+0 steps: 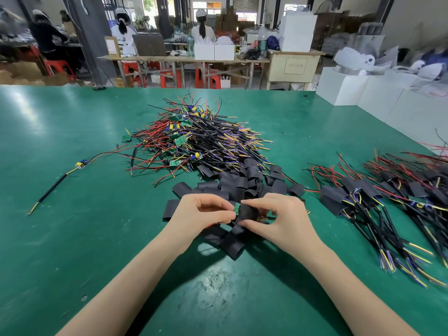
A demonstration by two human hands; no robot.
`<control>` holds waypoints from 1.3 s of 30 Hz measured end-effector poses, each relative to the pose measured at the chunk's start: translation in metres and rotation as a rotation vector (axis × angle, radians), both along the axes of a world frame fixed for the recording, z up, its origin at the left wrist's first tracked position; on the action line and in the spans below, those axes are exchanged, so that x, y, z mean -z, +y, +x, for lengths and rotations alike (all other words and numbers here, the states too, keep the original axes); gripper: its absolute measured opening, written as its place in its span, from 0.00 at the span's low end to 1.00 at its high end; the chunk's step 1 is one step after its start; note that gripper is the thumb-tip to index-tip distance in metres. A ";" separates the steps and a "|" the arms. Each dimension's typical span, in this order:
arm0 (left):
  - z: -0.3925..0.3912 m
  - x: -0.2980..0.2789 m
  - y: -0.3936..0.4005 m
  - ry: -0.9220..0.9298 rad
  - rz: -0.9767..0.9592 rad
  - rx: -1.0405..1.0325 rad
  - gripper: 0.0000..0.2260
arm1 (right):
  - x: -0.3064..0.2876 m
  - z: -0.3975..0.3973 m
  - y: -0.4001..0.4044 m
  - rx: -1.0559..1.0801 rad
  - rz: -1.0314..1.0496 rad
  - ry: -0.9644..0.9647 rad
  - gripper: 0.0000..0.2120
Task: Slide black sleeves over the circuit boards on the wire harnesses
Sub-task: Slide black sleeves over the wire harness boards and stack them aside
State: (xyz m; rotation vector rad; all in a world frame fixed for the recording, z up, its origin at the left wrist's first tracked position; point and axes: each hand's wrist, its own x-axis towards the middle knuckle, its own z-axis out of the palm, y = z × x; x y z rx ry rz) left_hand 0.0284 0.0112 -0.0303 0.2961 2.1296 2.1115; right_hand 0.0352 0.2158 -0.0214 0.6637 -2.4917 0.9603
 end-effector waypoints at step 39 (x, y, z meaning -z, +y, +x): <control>-0.008 -0.007 -0.011 0.299 -0.032 -0.283 0.07 | -0.018 -0.018 0.055 0.490 0.012 0.402 0.12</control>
